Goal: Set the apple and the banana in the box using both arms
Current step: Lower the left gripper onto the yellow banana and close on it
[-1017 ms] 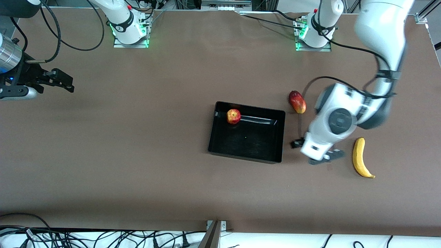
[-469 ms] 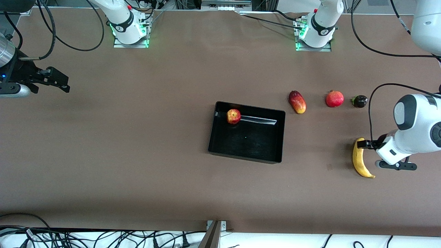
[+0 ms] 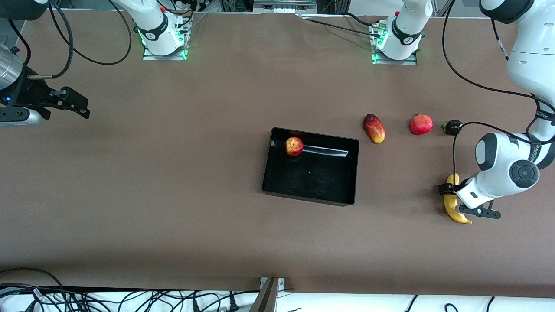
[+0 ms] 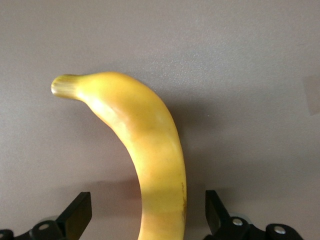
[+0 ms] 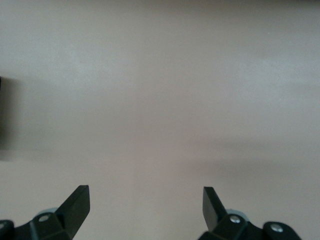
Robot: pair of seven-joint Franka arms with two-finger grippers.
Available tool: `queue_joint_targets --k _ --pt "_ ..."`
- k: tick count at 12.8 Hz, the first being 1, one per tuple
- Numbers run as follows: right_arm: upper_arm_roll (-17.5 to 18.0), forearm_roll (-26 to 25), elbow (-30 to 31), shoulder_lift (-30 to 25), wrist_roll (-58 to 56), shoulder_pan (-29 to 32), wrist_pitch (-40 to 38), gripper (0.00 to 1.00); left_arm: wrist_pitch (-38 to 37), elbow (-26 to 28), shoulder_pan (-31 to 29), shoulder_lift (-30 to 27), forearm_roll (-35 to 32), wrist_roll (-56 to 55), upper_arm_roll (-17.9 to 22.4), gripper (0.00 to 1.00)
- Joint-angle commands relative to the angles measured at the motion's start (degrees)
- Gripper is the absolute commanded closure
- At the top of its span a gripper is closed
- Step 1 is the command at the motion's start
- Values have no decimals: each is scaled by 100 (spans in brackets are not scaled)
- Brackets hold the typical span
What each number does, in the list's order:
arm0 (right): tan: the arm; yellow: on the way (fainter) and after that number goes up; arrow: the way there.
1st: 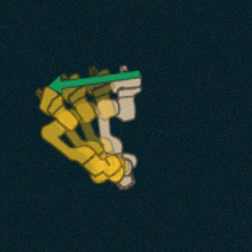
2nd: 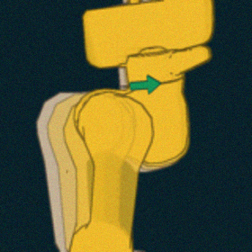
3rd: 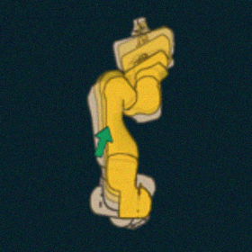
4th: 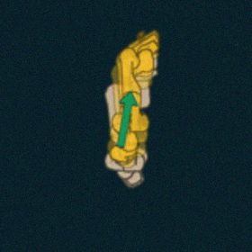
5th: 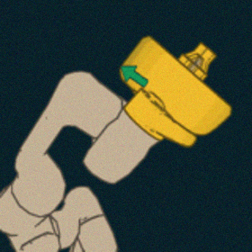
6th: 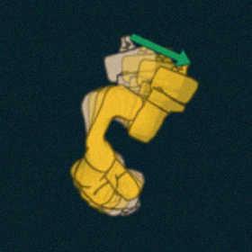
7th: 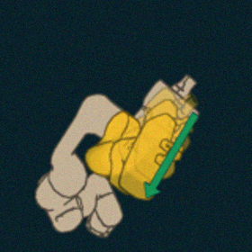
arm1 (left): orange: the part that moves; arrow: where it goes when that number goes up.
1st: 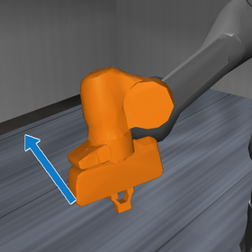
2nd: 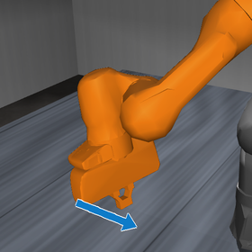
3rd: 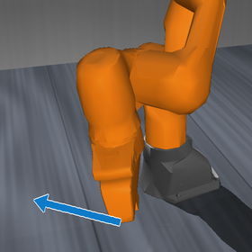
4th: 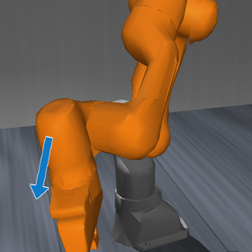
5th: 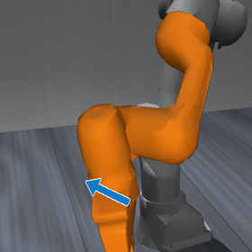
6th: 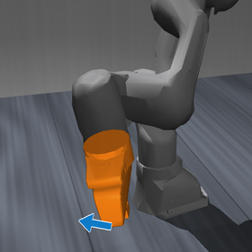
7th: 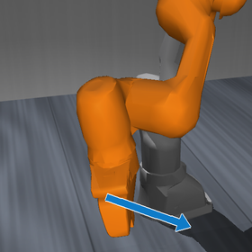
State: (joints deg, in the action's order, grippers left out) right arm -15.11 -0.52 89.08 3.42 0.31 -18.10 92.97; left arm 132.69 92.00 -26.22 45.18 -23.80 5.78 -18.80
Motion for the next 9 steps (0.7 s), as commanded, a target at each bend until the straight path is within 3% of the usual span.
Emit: queue_joint_targets --k 1,2,6,9 --pt "61 8 -119 45 30 61 -25 0 3 126 -77 -150 -160 -120 -88 82" --pt "61 8 -119 54 30 61 10 0 2 134 -77 -158 -160 -121 -88 100" --pt "61 17 -119 98 30 53 160 0 -76 327 -85 -263 -143 -366 -254 100" --pt "61 17 -119 107 30 53 160 0 -1336 249 -77 -675 -73 -1224 -972 100"
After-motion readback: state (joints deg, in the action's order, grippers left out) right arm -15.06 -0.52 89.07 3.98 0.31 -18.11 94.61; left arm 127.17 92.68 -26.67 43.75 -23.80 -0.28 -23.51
